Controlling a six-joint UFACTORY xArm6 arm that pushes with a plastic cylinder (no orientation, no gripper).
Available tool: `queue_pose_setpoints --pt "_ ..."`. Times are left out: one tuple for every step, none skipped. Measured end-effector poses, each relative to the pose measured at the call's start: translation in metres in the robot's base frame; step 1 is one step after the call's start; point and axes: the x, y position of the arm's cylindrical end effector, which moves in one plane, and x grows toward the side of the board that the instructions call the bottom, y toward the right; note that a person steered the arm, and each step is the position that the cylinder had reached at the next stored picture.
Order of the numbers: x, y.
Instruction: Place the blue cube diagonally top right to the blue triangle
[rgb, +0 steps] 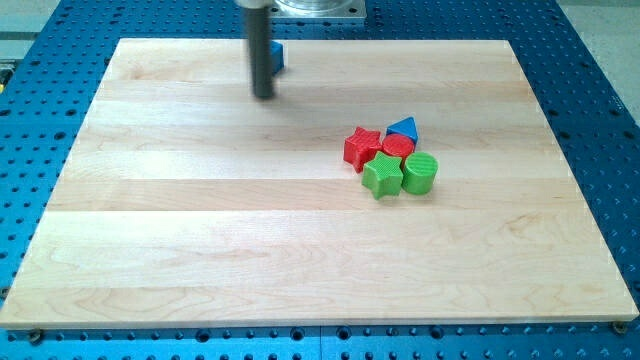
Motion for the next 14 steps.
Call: queue_pose_setpoints --pt "-0.038 -0.008" --pt "-0.067 0.046" --pt "-0.076 0.078" --pt "-0.095 0.078" --pt "-0.089 0.125" --pt "-0.036 0.206" --pt "0.040 0.253" --pt "0.039 0.236" --pt "0.001 0.202" --pt "-0.025 0.248" --pt "0.012 0.296" --pt "0.050 0.326" --pt "0.041 0.347" --pt "0.068 0.358"
